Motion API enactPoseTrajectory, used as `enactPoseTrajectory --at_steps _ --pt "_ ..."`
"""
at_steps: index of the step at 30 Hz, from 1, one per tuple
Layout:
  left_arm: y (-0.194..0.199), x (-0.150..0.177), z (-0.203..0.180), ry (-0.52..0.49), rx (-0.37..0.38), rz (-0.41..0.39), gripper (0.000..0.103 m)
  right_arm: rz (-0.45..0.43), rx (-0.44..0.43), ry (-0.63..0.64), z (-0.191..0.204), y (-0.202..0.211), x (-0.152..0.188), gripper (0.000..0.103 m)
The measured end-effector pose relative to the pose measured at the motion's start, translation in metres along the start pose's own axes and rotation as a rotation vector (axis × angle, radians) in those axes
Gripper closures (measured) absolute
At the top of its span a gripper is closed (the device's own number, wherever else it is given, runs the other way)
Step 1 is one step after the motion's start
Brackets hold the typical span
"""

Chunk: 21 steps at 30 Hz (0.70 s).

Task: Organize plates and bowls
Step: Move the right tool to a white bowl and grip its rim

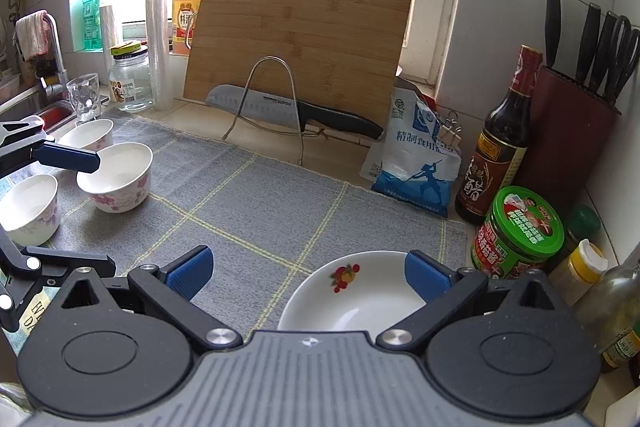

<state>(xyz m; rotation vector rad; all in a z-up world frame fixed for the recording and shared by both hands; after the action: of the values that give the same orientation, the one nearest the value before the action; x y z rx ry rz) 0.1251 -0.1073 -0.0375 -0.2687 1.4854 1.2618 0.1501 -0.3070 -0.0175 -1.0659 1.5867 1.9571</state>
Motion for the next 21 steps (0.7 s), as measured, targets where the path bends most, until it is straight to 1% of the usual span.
enactPoseTrajectory --at_steps 2,3,4,5,8,13,17,21 --pt "0.005 0.011 0.008 0.000 0.004 0.018 0.001 0.011 0.005 -0.004 0.016 -0.003 0.003 0.000" --pt "0.008 0.017 0.013 -0.003 0.024 0.036 0.001 0.018 0.002 -0.010 0.025 -0.004 0.004 0.000" --pt "0.012 0.023 0.017 -0.008 0.053 0.041 0.001 0.022 -0.010 -0.014 0.035 -0.004 0.006 0.000" --pt "0.015 0.027 0.021 -0.011 0.063 0.041 0.001 0.027 -0.024 -0.016 0.047 -0.005 0.010 0.000" --pt "0.026 0.040 0.034 -0.030 0.076 0.058 0.001 0.053 -0.041 -0.023 0.076 -0.011 0.020 0.000" --pt "0.043 0.060 0.060 -0.028 0.066 0.067 0.001 0.091 -0.076 -0.037 0.121 -0.023 0.038 0.000" --pt "0.047 0.074 0.082 -0.026 0.042 0.095 0.001 0.111 -0.090 -0.011 0.155 -0.033 0.050 0.000" --pt "0.054 0.088 0.109 -0.022 0.009 0.123 0.001 0.126 -0.135 0.022 0.187 -0.042 0.057 0.000"
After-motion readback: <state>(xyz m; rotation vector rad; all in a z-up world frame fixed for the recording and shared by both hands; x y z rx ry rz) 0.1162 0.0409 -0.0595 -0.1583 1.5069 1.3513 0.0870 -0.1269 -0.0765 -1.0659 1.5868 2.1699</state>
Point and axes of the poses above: each gripper's, at about its wrist camera, not at the fingertips, and y roughly against the way its jaws point, z to its left, x to its underside, the point moved 6 cm from there along -y, roughly the way its jaws point, and after that the axes turned 9 degrees about -y, right-handed, at the moved point
